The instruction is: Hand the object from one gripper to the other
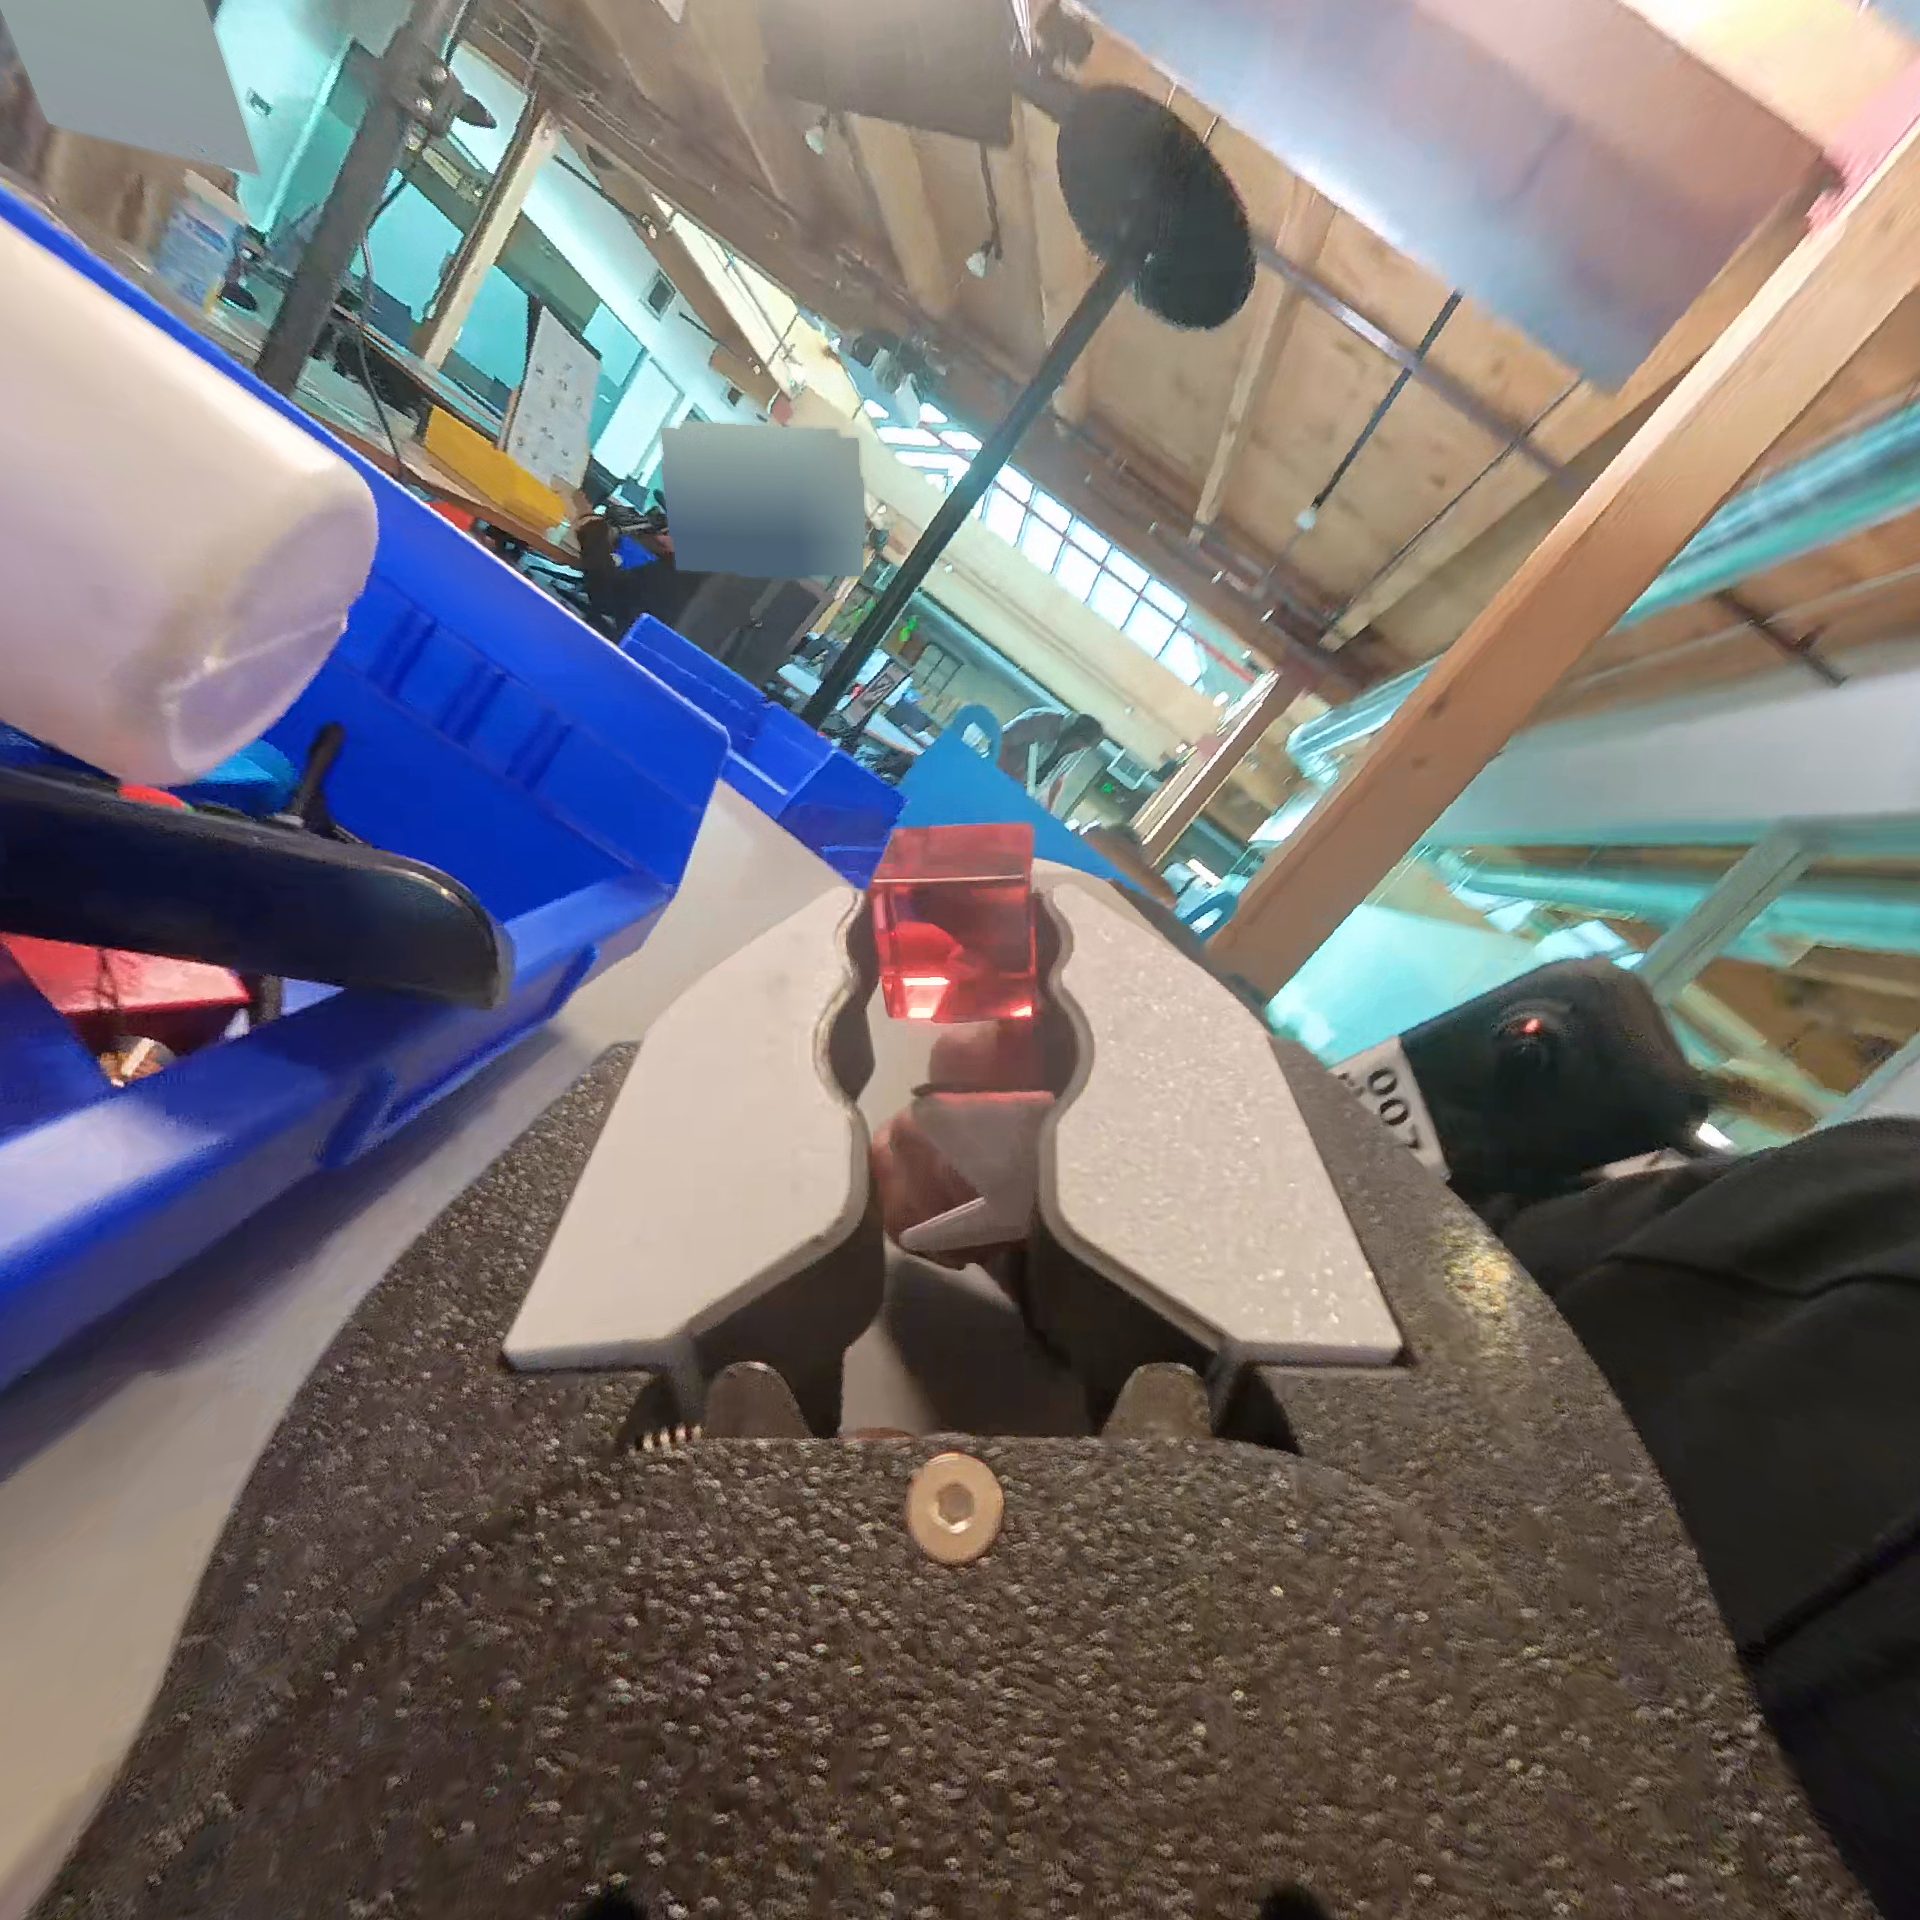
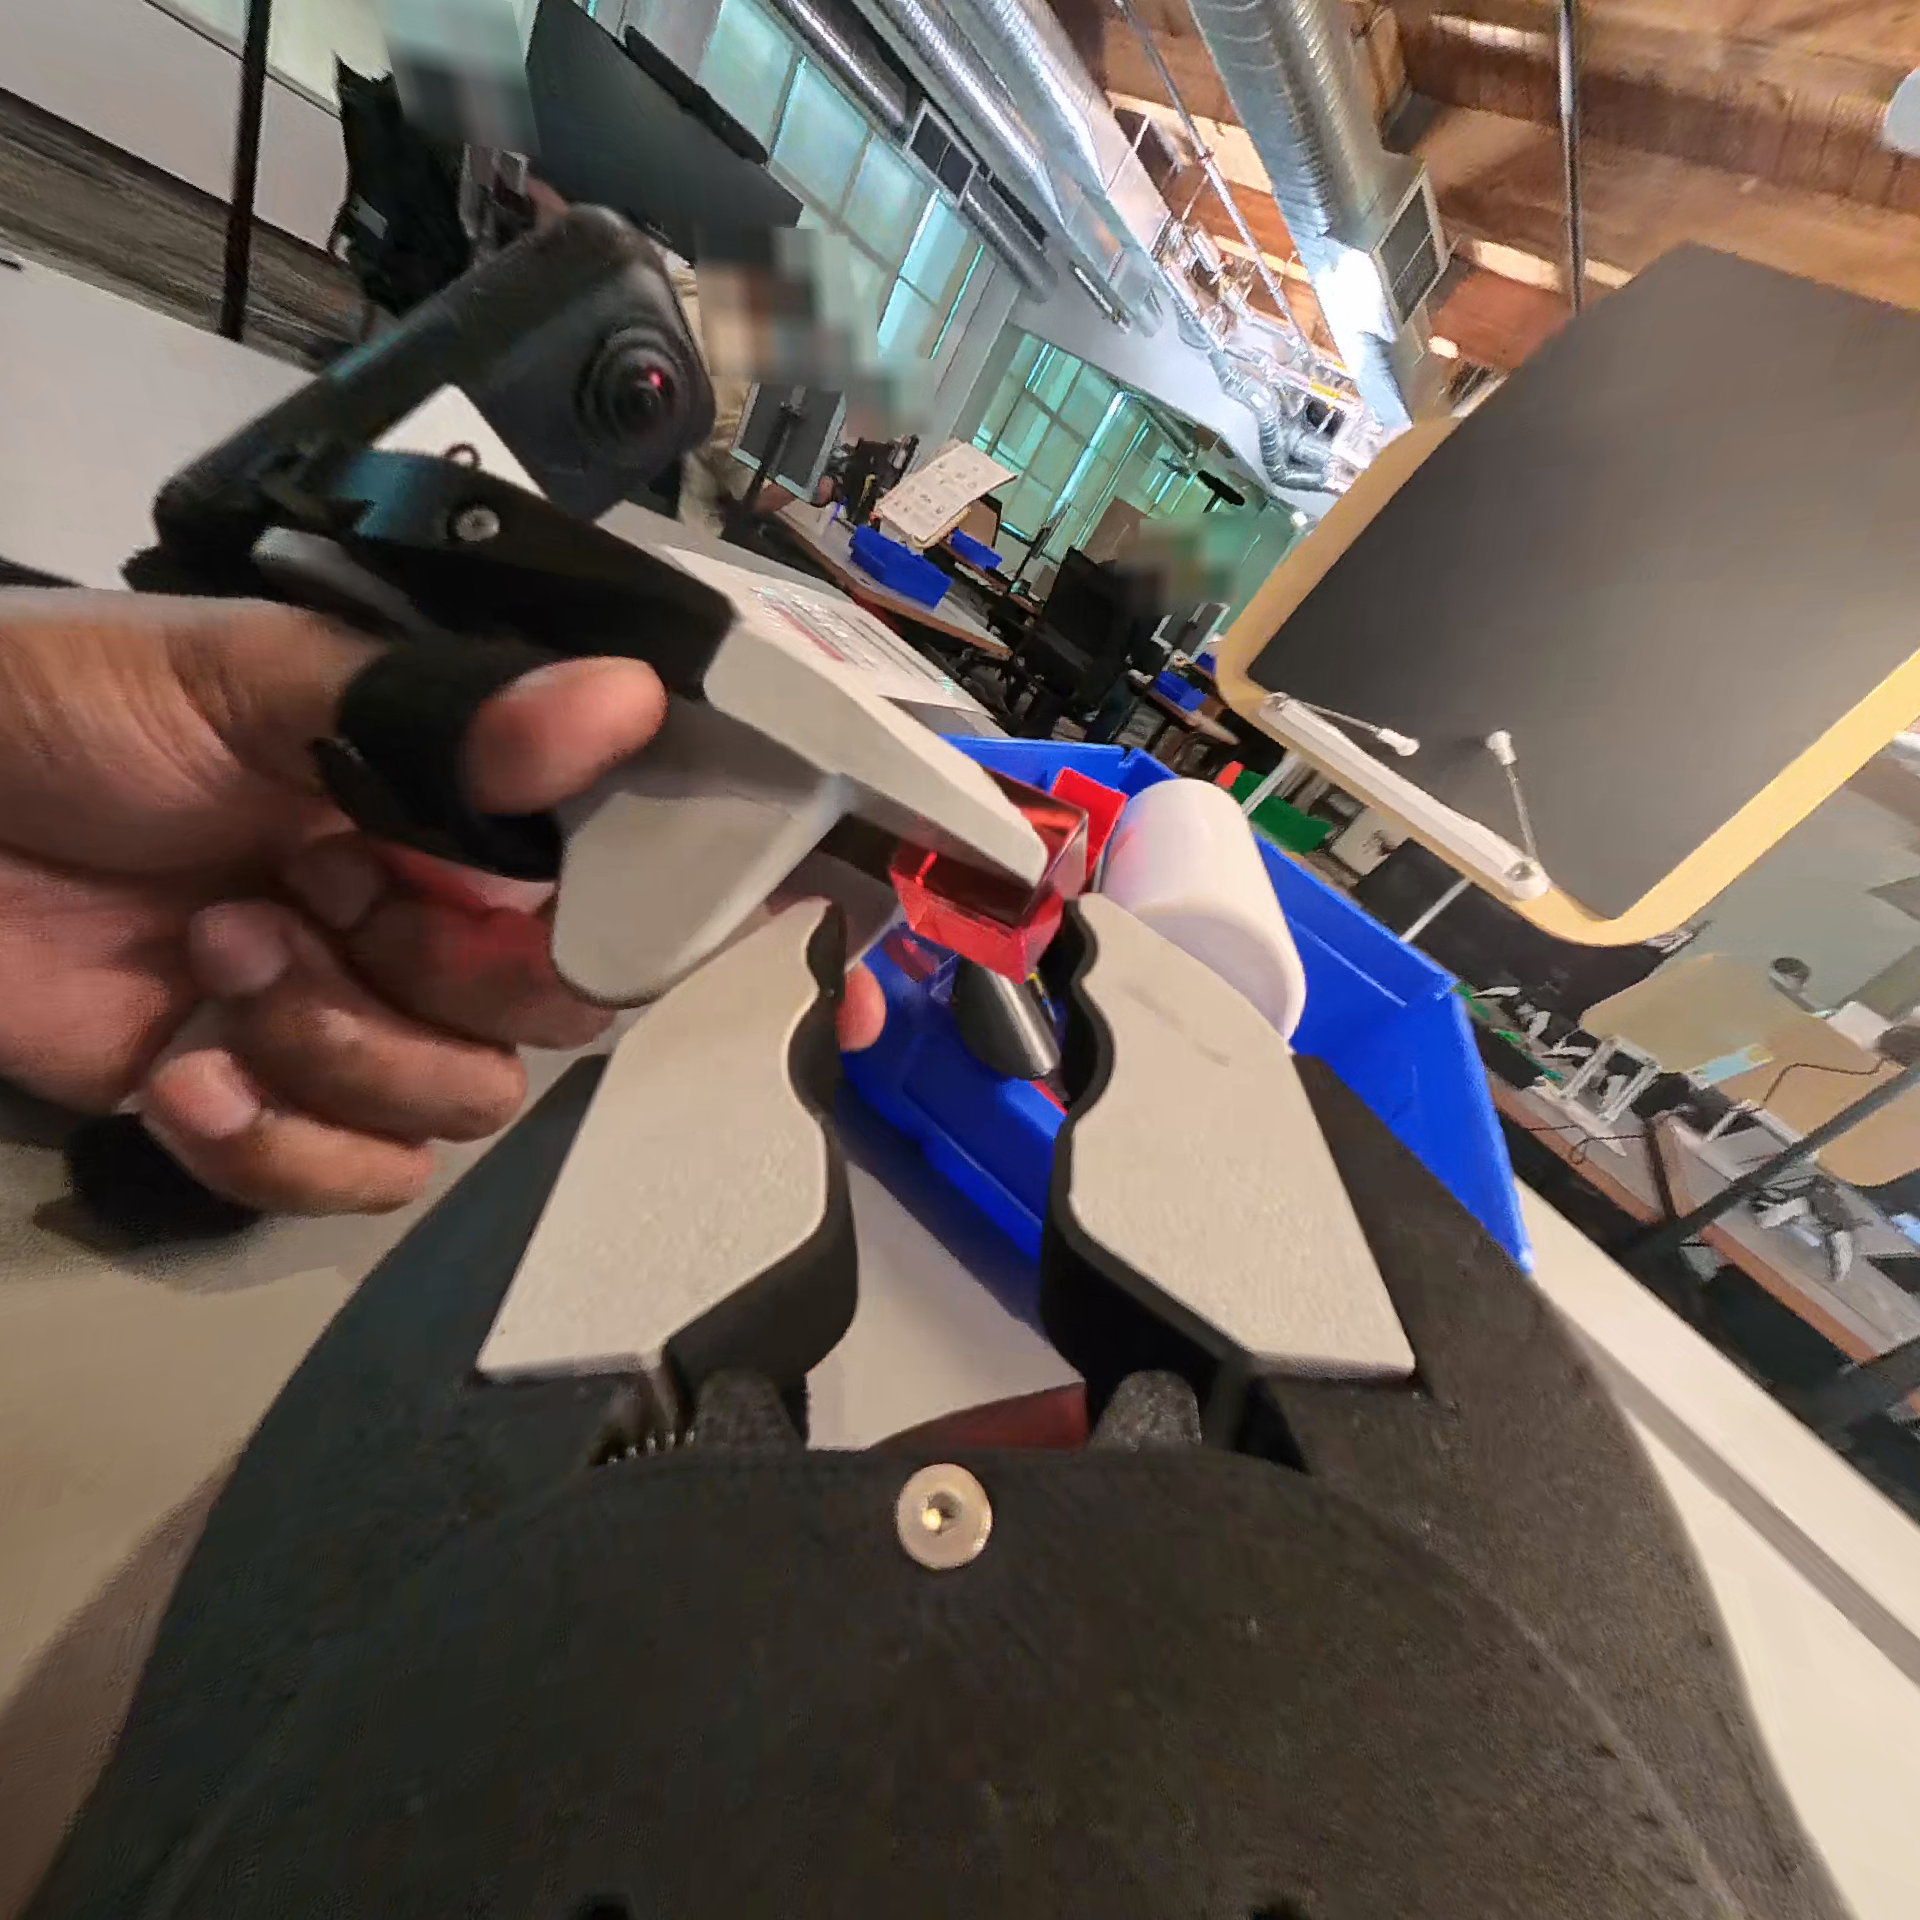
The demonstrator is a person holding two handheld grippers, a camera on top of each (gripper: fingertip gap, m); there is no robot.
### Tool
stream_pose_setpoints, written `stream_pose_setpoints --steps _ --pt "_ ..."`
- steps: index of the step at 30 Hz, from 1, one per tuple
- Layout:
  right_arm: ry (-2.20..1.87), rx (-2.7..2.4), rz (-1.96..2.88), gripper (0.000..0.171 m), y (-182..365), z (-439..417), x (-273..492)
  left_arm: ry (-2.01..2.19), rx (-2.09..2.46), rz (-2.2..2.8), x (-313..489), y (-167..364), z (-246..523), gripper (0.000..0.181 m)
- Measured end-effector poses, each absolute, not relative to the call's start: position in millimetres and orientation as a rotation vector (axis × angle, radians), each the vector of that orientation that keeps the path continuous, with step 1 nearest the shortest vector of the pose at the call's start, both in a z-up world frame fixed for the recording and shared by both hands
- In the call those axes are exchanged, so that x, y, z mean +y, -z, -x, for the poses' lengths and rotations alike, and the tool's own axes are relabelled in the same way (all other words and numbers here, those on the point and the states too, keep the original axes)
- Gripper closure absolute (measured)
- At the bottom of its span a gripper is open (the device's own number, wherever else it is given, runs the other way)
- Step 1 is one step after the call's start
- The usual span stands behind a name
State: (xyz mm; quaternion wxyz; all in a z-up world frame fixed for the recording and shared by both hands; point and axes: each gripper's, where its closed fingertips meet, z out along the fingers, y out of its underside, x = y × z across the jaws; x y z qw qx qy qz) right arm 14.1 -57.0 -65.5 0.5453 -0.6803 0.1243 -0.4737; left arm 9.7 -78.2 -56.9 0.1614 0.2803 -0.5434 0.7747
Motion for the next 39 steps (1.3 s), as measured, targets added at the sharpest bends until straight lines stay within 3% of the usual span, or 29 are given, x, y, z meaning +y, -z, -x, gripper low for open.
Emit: stream_pose_setpoints --steps 4,7,10,15,20,32,39 --pt "1.197 0.251 1.603 0.132 63.4 -16.9 -57.6 -2.121 -1.56 -0.777 -85.3 61.6 -3.3 0.153" --pt "1.207 0.208 1.58 0.144 58.1 -14.7 -61.4 -2.087 -1.618 -0.72 -89.0 62.9 3.8 0.152" --pt "1.194 0.162 1.624 0.144 62.1 -14.0 -64.1 -2.106 -1.768 -0.642 -87.2 65.2 3.8 0.146" --pt "1.296 0.124 1.669 0.144 65.8 -21.4 -79.9 -2.283 -2.259 -0.439 -72.7 67.0 -11.1 0.133" --pt "1.614 -0.065 1.73 0.144 70.6 -21.2 -82.8 -2.463 -2.798 -0.214 -62.0 60.3 -22.7 0.133" --pt "1.839 -0.187 1.816 0.144 84.6 -16.7 -63.8 -2.127 -3.018 -0.476 -80.4 94.1 -9.9 0.143" --pt "1.633 -0.177 1.811 0.142 87.6 -12.1 -61.8 -2.146 -3.038 -0.286 -77.5 91.2 -8.4 0.148"
